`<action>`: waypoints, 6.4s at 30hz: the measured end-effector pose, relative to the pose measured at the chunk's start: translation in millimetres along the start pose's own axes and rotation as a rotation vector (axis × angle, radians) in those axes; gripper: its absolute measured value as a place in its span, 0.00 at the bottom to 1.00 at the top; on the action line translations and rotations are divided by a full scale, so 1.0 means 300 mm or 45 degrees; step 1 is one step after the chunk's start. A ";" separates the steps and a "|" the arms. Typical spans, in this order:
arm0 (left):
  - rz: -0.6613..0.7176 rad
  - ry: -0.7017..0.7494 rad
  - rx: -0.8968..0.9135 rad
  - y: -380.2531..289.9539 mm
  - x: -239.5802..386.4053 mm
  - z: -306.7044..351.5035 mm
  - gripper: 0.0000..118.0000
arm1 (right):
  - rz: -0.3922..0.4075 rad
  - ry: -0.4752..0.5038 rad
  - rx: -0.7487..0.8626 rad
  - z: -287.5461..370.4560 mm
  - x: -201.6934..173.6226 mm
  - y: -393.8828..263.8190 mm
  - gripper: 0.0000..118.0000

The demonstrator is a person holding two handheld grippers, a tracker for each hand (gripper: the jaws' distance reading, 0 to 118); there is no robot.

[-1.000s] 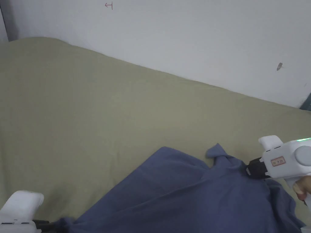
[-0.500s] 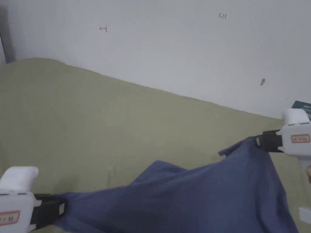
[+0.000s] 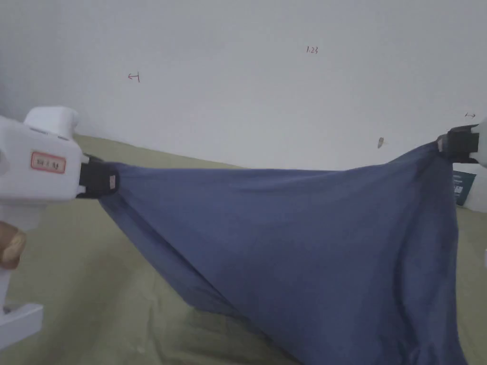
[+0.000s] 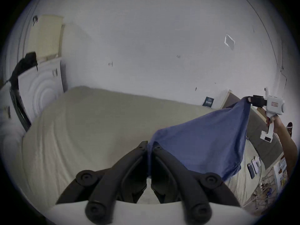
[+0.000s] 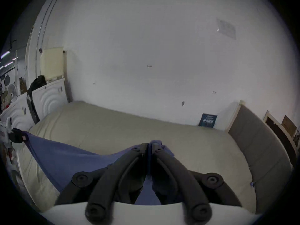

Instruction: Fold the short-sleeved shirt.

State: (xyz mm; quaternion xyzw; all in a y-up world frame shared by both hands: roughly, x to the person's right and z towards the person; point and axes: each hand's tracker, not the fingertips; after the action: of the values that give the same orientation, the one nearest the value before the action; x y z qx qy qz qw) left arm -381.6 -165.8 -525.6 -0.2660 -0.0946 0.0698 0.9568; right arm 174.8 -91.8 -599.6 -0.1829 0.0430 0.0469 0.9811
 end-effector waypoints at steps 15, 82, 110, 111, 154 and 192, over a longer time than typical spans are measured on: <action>-0.093 0.125 0.231 0.447 0.112 -0.058 0.03 | 0.061 -0.184 0.284 0.051 0.053 0.266 0.08; -0.074 0.069 -0.053 -0.695 -0.017 0.348 0.03 | -0.301 -0.124 -0.201 0.790 -0.122 -1.041 0.08; 0.090 0.031 -0.306 -0.853 0.019 0.390 0.53 | -0.411 -0.229 -0.502 0.908 -0.167 -1.155 0.62; 0.093 0.046 -0.297 -0.850 0.032 0.389 0.29 | -0.398 -0.215 -0.506 0.910 -0.179 -1.152 0.40; 0.068 0.035 -0.390 -1.015 -0.037 0.254 0.07 | -0.281 -0.144 -0.757 0.689 -0.148 -1.339 0.64; 0.061 0.136 -0.537 -0.594 -0.062 -0.310 0.61 | -0.217 -0.188 -0.571 0.130 -0.035 -1.034 0.75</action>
State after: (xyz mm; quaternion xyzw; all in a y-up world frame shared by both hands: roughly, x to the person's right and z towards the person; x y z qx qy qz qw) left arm -364.7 -366.7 -513.4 -0.4657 -0.0499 0.0571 0.8817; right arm 200.5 -366.4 -452.2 -0.3952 -0.0557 -0.0142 0.9168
